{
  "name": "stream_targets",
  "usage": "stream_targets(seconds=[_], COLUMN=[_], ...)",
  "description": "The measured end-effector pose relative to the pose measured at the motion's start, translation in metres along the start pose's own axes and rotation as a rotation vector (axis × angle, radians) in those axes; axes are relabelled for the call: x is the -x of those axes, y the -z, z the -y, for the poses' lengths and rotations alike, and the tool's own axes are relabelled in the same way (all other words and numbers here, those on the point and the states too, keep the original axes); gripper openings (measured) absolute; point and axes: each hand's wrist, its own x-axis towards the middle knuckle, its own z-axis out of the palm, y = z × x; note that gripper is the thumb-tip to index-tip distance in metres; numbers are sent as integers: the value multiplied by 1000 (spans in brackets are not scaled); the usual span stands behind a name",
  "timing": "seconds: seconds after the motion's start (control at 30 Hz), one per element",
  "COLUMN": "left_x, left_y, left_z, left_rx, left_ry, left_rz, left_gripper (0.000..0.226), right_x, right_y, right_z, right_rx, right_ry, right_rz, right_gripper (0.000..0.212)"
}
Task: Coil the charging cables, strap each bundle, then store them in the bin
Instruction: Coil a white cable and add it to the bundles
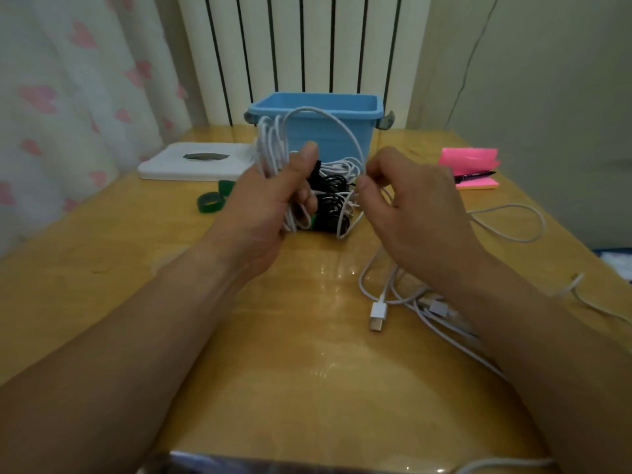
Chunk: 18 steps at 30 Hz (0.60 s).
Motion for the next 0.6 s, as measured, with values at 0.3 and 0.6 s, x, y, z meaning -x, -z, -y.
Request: stream_targets(seconds=[0.3,0.6], left_x=[2,-5], left_y=[-10,6], left_z=[0,-15], left_rx=[127,393], left_ry=[58,36], left_rz=[144,-57], left_gripper=[18,22], right_x=[11,5], right_y=[-16,-4], right_z=[33,13], right_rx=[128,218], right_ry=[207,141], right_rz=[164,289], right_gripper=[8,12])
